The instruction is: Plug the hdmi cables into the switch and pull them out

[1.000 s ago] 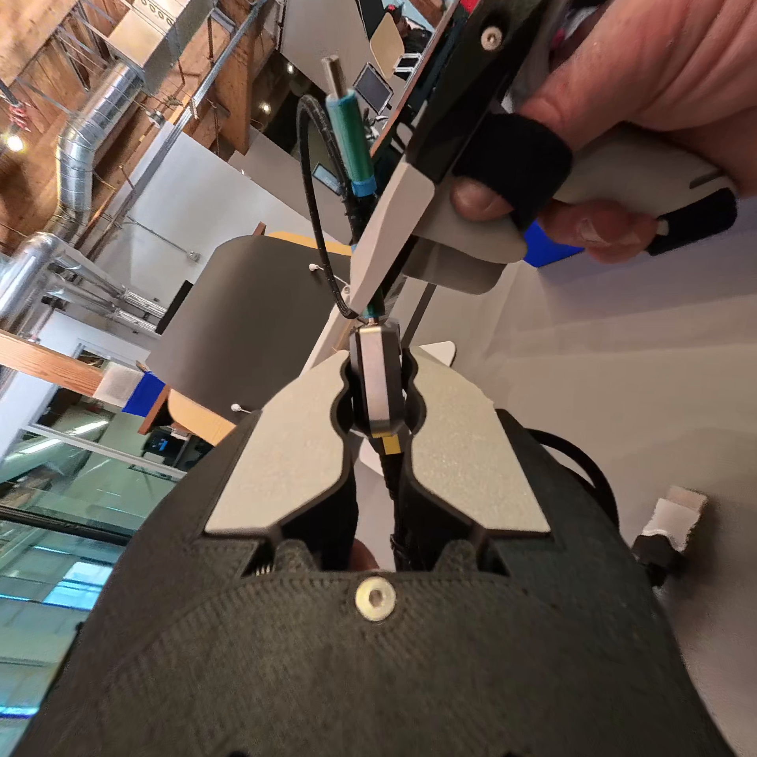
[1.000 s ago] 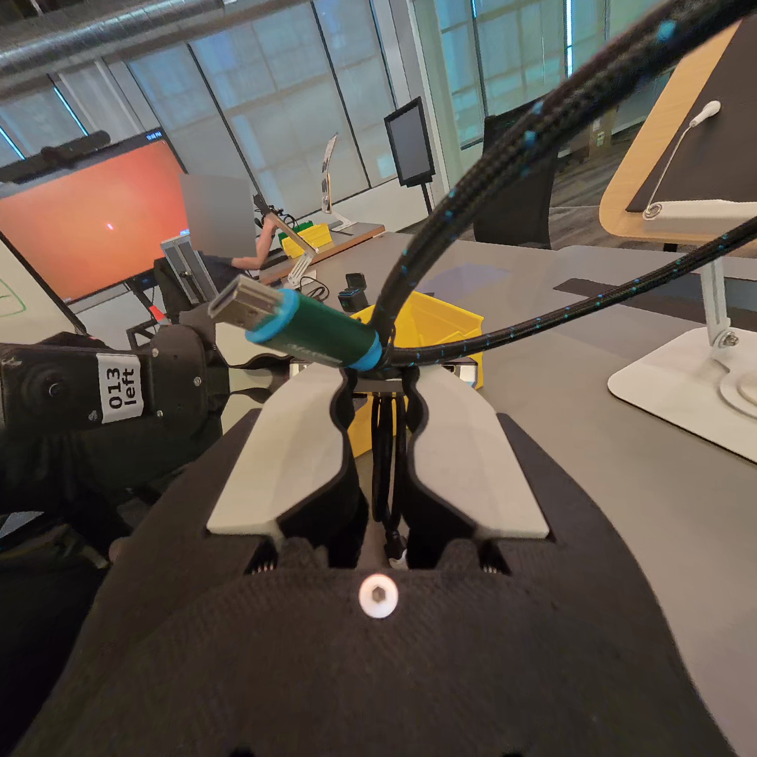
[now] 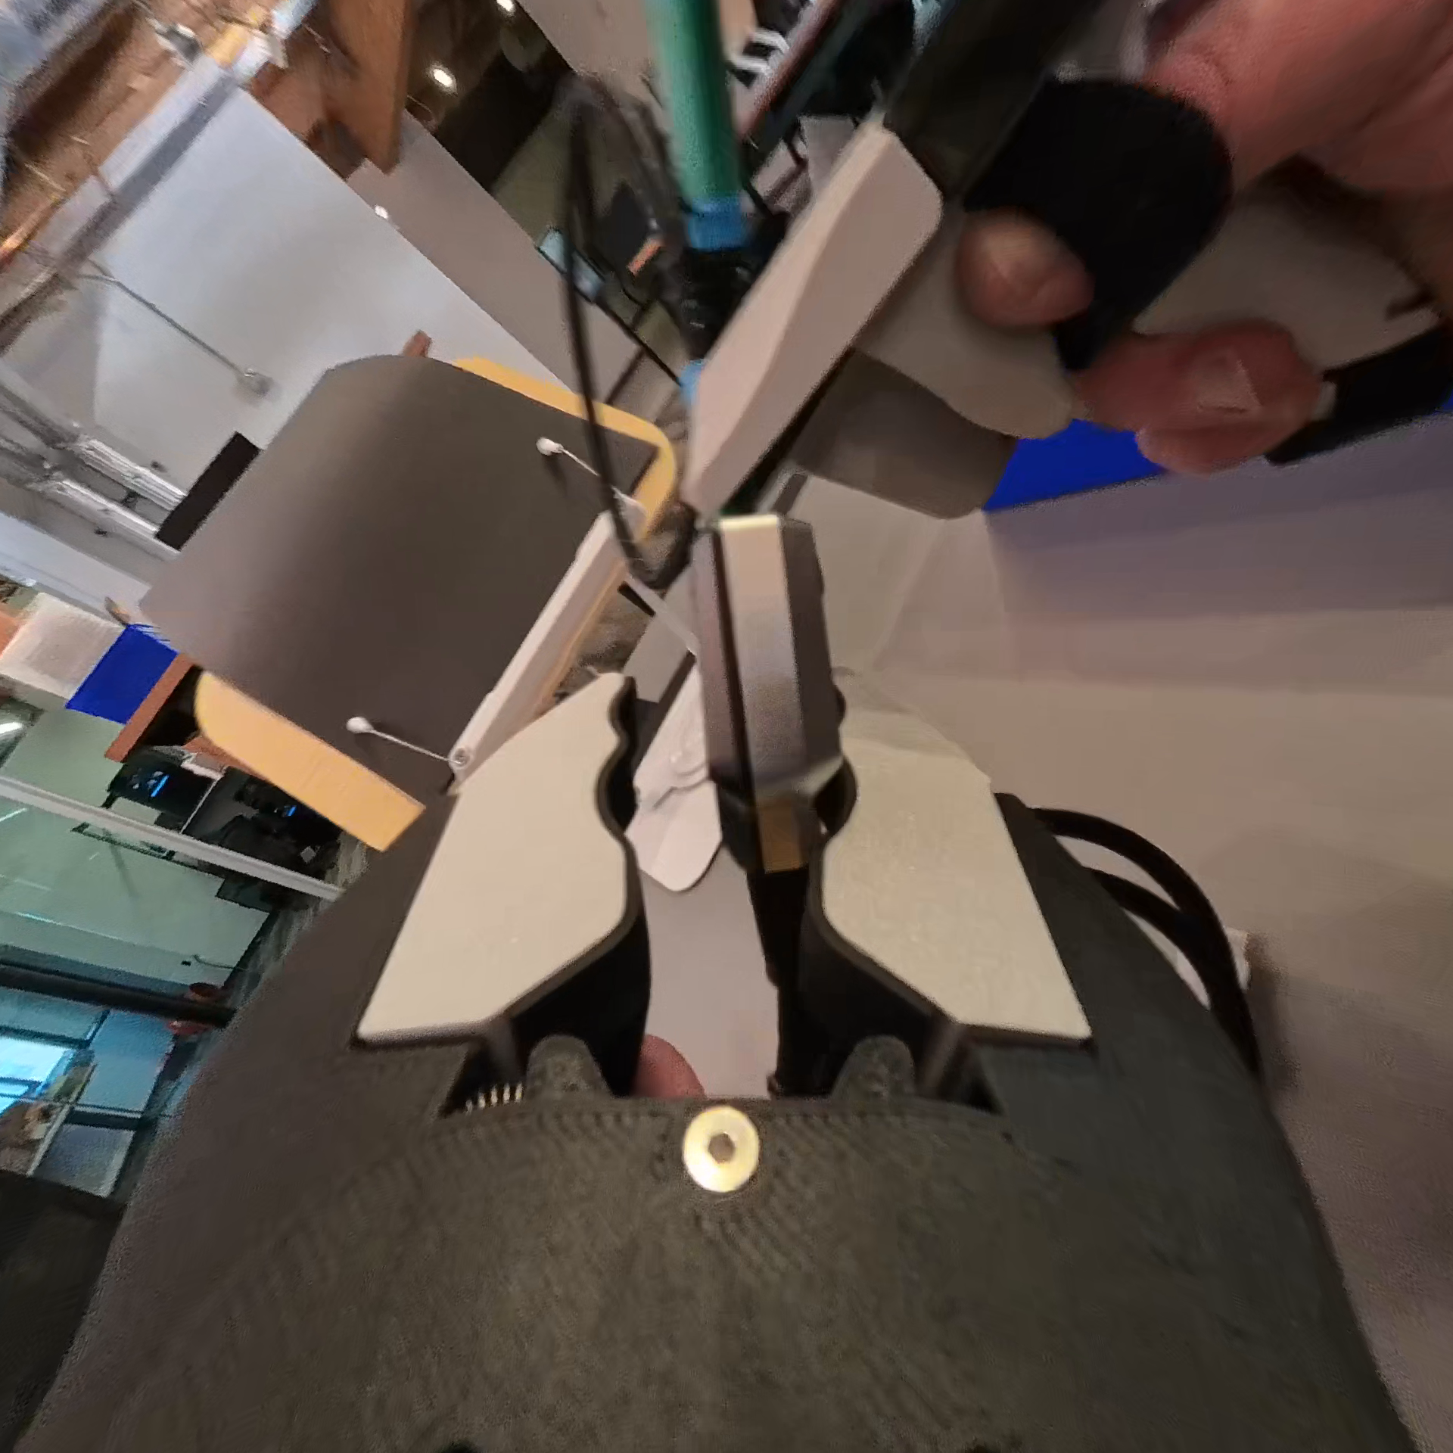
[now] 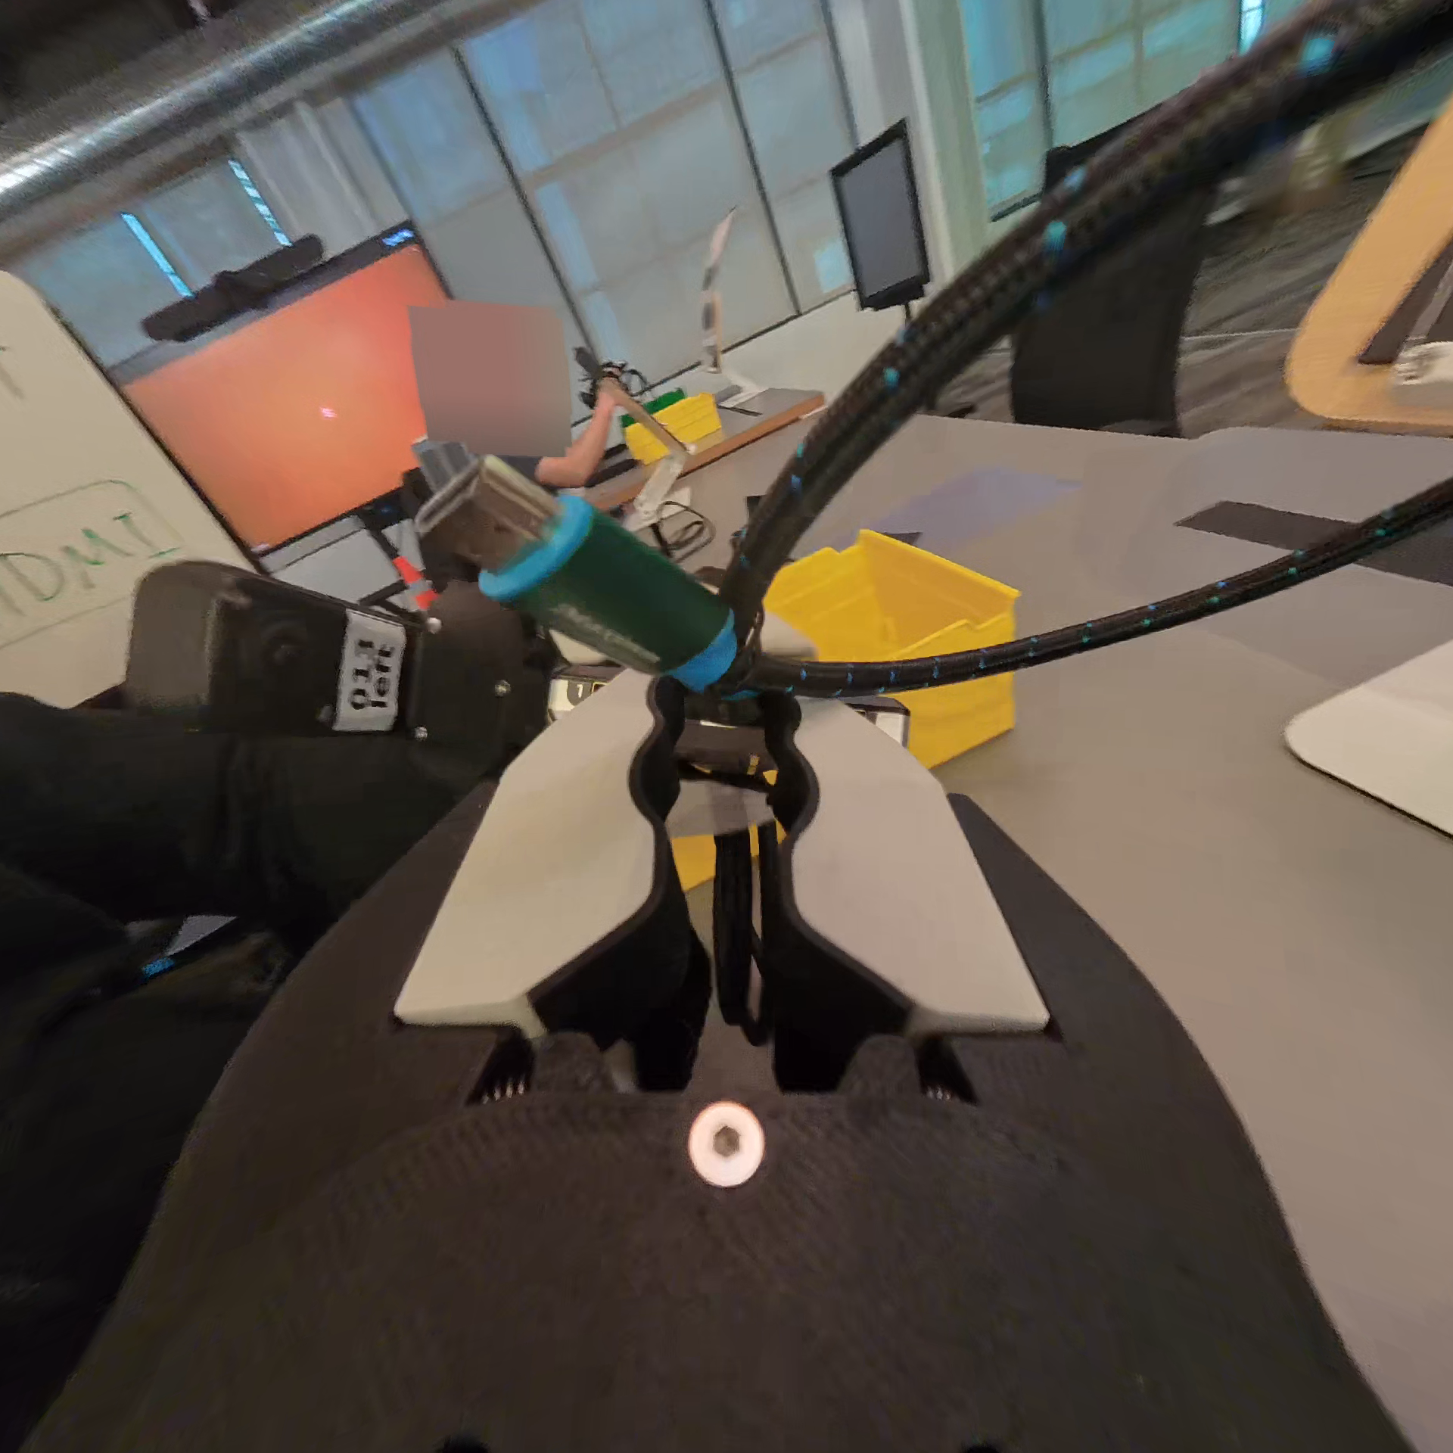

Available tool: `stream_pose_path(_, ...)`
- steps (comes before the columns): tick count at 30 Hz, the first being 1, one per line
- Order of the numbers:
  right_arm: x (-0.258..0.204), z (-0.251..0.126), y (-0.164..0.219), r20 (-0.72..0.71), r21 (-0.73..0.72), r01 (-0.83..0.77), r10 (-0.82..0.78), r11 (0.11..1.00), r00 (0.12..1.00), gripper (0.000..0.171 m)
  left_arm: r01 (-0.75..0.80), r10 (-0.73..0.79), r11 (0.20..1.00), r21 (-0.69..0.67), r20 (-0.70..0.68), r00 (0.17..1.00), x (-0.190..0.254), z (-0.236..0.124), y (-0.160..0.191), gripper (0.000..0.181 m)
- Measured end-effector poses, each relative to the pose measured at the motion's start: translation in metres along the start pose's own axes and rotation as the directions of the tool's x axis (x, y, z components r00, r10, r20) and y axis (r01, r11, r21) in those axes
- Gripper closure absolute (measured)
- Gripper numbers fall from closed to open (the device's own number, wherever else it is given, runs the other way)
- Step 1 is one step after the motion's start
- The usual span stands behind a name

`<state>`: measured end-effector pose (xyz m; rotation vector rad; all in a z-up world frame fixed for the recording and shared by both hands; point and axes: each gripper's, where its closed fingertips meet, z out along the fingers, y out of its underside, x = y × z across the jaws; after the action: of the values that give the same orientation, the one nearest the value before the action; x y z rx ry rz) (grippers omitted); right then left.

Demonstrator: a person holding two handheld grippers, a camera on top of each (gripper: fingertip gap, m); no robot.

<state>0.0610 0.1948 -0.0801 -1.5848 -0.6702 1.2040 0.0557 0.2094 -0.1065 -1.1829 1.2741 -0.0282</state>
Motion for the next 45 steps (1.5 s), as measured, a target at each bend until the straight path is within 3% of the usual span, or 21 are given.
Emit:
stream_pose_path(2, -0.004, 0.005, 0.001, 0.012, -0.001, -0.005, 0.005, 1.000, 1.000, 0.152, -0.053, 0.052, 0.998, -0.037, -0.027, 0.998, 0.008, 0.001, 0.004, 0.152)
stream_pose_path(4, -0.003, 0.007, 0.005, 0.009, -0.029, 0.013, -0.012, 1.000, 1.000, 0.152, -0.020, 0.019, 0.998, -0.054, -0.020, 1.000, 0.005, 0.000, 0.009, 0.156)
stream_pose_path(6, 0.002, 0.006, 0.011, -0.002, -0.074, 0.006, -0.006, 0.997, 1.000, 0.152, -0.091, 0.090, 0.991, -0.102, -0.012, 0.996, 0.000, 0.002, 0.017, 0.157)
stream_pose_path(9, 0.016, -0.008, 0.025, -0.078, -0.240, 0.111, -0.133, 0.964, 0.988, 0.138, -0.093, 0.088, 0.979, -0.182, -0.035, 0.995, -0.004, 0.002, 0.031, 0.157)
stream_pose_path(12, 0.026, -0.035, 0.026, -0.129, -0.394, 0.242, -0.314, 0.887, 0.941, 0.144, -0.124, 0.117, 0.961, -0.246, -0.040, 0.992, -0.012, 0.002, 0.046, 0.157)
stream_pose_path(15, 0.018, -0.045, 0.007, -0.150, -0.462, 0.501, -0.621, 0.732, 0.770, 0.142, -0.155, 0.139, 0.951, -0.266, -0.079, 0.987, -0.008, 0.002, 0.049, 0.157)
stream_pose_path(18, 0.010, -0.039, 0.005, -0.098, -0.616, 0.639, -0.850, 0.461, 0.518, 0.133, -0.223, 0.205, 0.929, -0.294, -0.092, 0.975, -0.003, 0.004, 0.050, 0.157)
stream_pose_path(20, 0.009, -0.034, 0.007, -0.064, -0.679, 0.660, -0.921, 0.322, 0.384, 0.129, -0.237, 0.215, 0.923, -0.303, -0.104, 0.971, 0.000, 0.004, 0.051, 0.157)
stream_pose_path(24, 0.001, -0.027, 0.011, -0.014, -0.688, 0.696, -0.963, 0.205, 0.270, 0.133, -0.260, 0.235, 0.897, -0.357, -0.112, 0.966, -0.004, 0.002, 0.056, 0.157)
stream_pose_path(32, 0.006, -0.006, 0.044, 0.094, -0.754, 0.654, -0.975, 0.061, 0.199, 0.141, -0.360, 0.319, 0.866, -0.348, -0.172, 0.932, 0.015, 0.007, 0.051, 0.158)
stream_pose_path(38, 0.023, -0.001, 0.061, 0.096, -0.734, 0.675, -0.971, 0.079, 0.218, 0.157, -0.409, 0.351, 0.844, -0.345, -0.220, 0.910, 0.026, 0.005, 0.055, 0.157)
stream_pose_path(42, 0.031, -0.011, 0.067, 0.117, -0.721, 0.688, -0.962, 0.088, 0.246, 0.145, -0.392, 0.321, 0.874, -0.286, -0.265, 0.909, 0.031, 0.001, 0.049, 0.157)
stream_pose_path(45, 0.032, -0.009, 0.074, 0.137, -0.701, 0.708, -0.959, 0.083, 0.248, 0.155, -0.398, 0.319, 0.879, -0.261, -0.296, 0.900, 0.041, -0.002, 0.045, 0.158)
